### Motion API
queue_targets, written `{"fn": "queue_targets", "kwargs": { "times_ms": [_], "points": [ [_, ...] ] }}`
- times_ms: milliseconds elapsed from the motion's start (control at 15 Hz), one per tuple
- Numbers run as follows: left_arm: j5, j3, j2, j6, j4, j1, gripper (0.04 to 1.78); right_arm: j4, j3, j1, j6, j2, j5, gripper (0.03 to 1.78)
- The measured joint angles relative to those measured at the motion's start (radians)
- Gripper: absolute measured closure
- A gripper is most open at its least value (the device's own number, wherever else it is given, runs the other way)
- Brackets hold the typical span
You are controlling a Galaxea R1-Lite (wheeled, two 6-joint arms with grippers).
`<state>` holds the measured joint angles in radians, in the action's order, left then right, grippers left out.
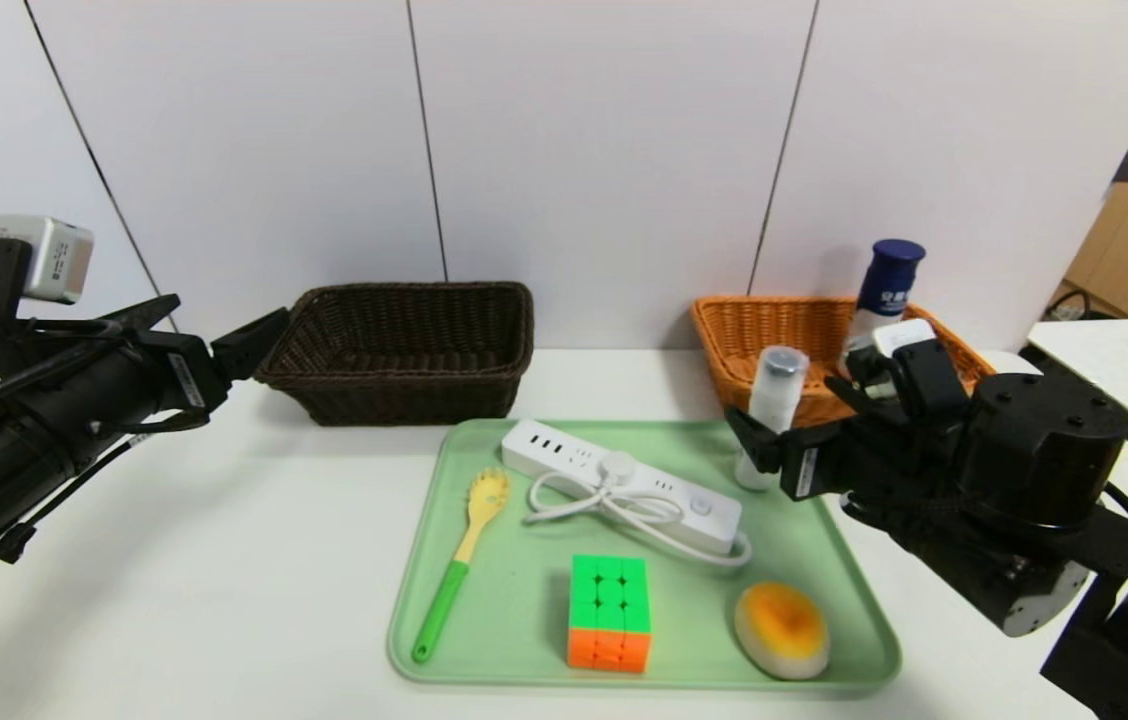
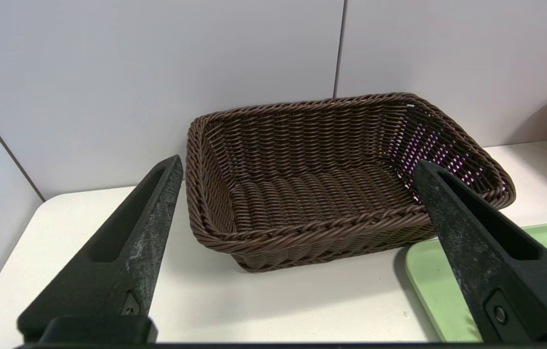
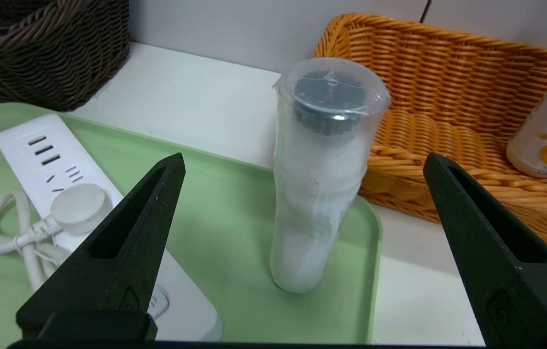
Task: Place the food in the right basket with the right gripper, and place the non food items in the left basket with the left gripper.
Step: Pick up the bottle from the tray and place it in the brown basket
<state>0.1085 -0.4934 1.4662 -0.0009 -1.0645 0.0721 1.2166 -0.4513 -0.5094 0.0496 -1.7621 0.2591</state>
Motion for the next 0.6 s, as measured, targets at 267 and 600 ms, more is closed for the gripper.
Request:
{"fn": "queue_targets", "kwargs": {
  "times_ms": [267, 600],
  "points": [
    [-0.001, 0.003, 0.000, 0.000, 0.000, 0.000, 0.13, 0.007, -0.025, 0.004, 0.003, -0.054, 0.014, 0.12],
    [0.000, 0.008, 0.001, -0.001, 0.000, 0.000, 0.13, 0.009, -0.056, 0.013, 0.003, -0.073, 0.024, 0.11]
  ]
}}
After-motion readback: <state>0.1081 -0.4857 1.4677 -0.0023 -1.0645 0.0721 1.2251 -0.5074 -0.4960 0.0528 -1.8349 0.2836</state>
